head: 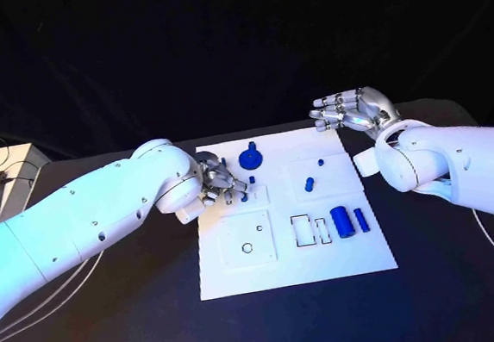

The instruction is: Assemble the parts on the task board

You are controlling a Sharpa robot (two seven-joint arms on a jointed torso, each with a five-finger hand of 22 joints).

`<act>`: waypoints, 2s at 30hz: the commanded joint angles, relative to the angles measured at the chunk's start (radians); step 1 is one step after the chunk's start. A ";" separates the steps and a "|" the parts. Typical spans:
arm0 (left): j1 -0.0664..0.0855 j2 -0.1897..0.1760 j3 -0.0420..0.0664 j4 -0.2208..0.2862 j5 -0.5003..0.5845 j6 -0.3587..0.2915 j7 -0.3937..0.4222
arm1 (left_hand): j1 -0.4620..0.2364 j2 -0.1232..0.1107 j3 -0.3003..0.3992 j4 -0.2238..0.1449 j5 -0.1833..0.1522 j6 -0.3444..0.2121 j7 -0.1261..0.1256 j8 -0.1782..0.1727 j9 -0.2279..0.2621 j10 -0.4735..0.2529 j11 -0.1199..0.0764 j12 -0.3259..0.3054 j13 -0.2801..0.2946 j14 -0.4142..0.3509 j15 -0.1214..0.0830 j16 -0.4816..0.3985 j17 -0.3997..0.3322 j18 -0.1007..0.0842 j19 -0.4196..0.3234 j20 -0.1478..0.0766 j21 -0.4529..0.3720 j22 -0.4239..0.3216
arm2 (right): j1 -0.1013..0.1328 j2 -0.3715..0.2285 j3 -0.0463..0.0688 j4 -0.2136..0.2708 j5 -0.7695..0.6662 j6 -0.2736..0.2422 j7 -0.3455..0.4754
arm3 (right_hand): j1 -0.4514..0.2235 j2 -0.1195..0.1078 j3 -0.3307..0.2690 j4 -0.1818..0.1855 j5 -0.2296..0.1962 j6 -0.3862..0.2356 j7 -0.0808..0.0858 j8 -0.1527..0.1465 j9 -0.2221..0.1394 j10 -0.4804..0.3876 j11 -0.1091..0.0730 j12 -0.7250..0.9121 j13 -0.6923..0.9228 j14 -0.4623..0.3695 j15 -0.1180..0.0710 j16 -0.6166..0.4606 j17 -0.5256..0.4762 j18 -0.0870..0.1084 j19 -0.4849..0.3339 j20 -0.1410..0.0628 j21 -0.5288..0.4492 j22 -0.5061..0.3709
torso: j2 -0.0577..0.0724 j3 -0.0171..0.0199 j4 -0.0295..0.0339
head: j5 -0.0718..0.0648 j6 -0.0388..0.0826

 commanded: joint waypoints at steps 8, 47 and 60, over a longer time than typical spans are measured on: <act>-0.001 -0.026 0.046 0.016 0.013 0.003 0.015 | 0.012 0.001 -0.031 0.010 0.001 -0.043 0.025 -0.007 -0.004 -0.045 0.016 0.001 -0.004 -0.016 0.009 -0.045 -0.058 0.004 -0.030 0.010 -0.060 -0.043 | -0.001 -0.003 0.000 0.002 0.000 0.011 0.012 | -0.001 0.002 0.003 0.001 0.006 -0.007 -0.001 -0.003 -0.001 -0.005 -0.001 0.005 -0.001 -0.009 -0.001 -0.005 -0.001 -0.001 -0.006 -0.002 0.003 -0.001 | -0.001 0.0002 0.0014 | 0.002 0.003; 0.028 0.137 0.098 -0.409 -0.017 0.049 0.049 | 0.019 -0.079 -0.001 0.219 -0.171 -0.175 0.114 -0.005 -0.340 -0.145 0.086 -0.075 -0.265 -0.093 0.065 -0.160 -0.303 0.080 -0.111 0.088 -0.278 -0.177 | 0.006 -0.018 0.001 0.018 0.002 -0.003 0.020 | -0.001 0.001 0.006 -0.002 0.006 0.007 -0.002 -0.003 -0.001 -0.002 -0.002 0.004 -0.001 -0.004 -0.002 -0.005 -0.001 -0.001 -0.003 -0.003 0.004 -0.001 | 0.020 -0.0003 -0.0084 | 0.011 0.052; 0.033 0.152 0.096 -0.427 -0.019 0.082 0.026 | -0.009 -0.068 -0.005 0.200 -0.162 -0.171 0.069 0.102 -0.061 -0.103 0.057 -0.069 -0.210 -0.038 0.041 -0.087 -0.196 0.045 -0.050 0.056 -0.169 -0.072 | 0.010 -0.018 0.001 0.021 0.002 -0.005 0.020 | -0.001 0.001 0.006 -0.002 0.006 0.007 -0.002 -0.003 -0.001 -0.002 -0.002 0.004 -0.001 -0.004 -0.002 -0.005 -0.001 -0.001 -0.003 -0.003 0.004 -0.001 | 0.019 0.0009 -0.0098 | 0.012 0.048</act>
